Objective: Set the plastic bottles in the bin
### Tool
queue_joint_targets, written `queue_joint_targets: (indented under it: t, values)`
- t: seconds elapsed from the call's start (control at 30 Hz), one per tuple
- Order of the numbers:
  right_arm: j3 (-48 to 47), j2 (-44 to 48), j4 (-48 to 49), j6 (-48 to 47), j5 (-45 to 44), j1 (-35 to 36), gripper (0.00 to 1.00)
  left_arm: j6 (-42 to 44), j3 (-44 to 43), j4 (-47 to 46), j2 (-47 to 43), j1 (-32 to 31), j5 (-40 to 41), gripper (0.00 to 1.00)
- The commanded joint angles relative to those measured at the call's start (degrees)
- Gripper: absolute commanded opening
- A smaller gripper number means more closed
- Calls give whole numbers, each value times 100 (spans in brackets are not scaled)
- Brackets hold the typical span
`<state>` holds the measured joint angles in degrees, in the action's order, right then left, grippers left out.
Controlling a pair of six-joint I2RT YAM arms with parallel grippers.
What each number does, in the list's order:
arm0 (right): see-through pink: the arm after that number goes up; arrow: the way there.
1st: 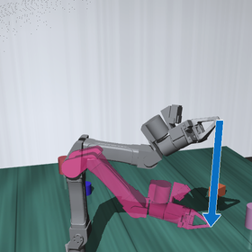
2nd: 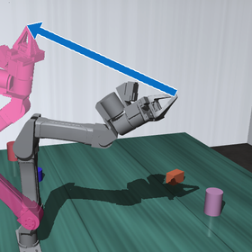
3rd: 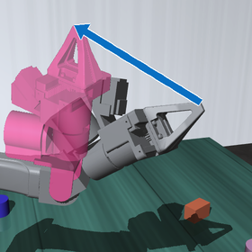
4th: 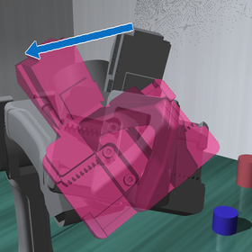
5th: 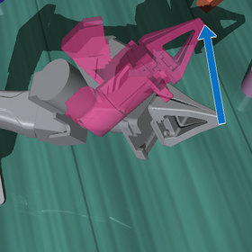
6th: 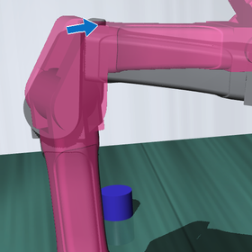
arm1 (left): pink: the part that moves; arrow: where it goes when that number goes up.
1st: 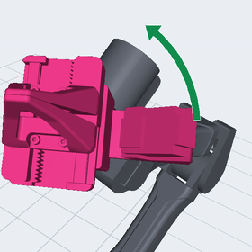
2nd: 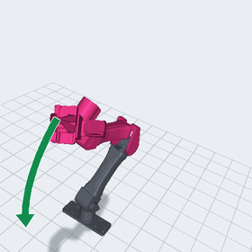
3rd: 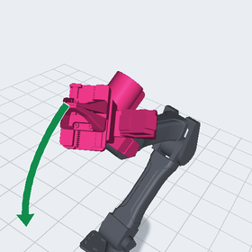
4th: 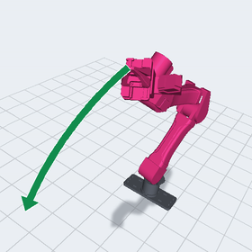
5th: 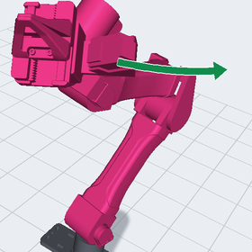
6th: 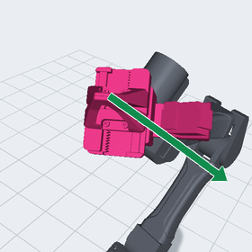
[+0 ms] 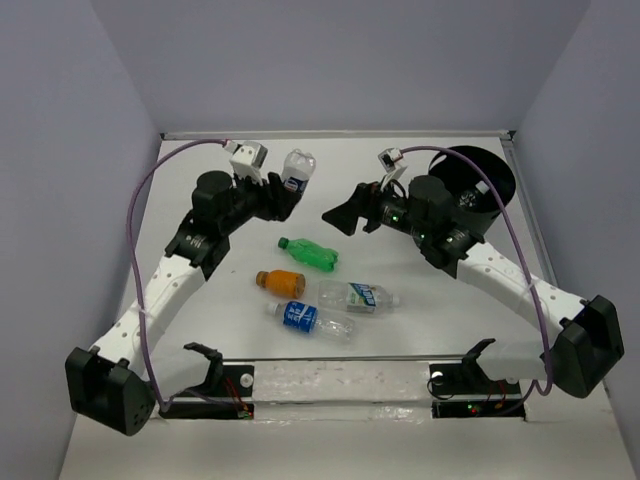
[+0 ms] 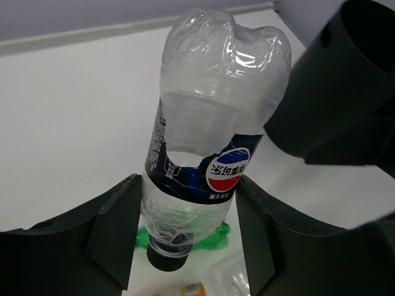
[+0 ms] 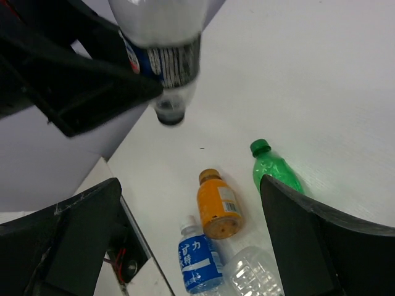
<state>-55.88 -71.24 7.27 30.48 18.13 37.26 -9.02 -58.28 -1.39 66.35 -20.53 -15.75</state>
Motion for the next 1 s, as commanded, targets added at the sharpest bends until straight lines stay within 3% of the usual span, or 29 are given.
queue_joint_targets:
  t: [0.0, 0.3, 0.6, 0.7, 0.73, 0.8, 0.87, 0.9, 0.93, 0.97]
  values:
    - [-441, -249, 862, 352, 928, 63, 100, -1066, 1062, -641, -314, -372, -1026, 36]
    - [-565, -794, 1022, 573, 1079, 123, 100, -1331, 1275, -890, -755, -1242, -948, 36]
    - [-582, -847, 706, 301, 341, 230, 100, -1357, 1416, -1004, -1124, -1436, -745, 35]
    - [-688, -918, 662, 292, 288, 230, 89, -1331, 1434, -995, -1150, -1436, -772, 35]
    - [-662, -909, 705, 301, 183, 230, 73, -1340, 1416, -978, -1168, -1445, -798, 35]
    - [-618, -830, 776, 283, 42, 230, 52, -1331, 1399, -934, -1185, -1445, -816, 36]
    - [-644, -751, 759, 196, -133, 230, 41, -1340, 1329, -829, -1203, -1436, -772, 47]
    - [-661, -699, 733, 91, -395, 230, 38, -1348, 1302, -671, -1229, -1436, -720, 58]
    - [-748, -611, 637, 11, -537, 230, 37, -1340, 1223, -574, -1273, -1444, -571, 81]
    - [-819, -575, 549, -59, -687, 230, 35, -1314, 1170, -469, -1291, -1436, -500, 97]
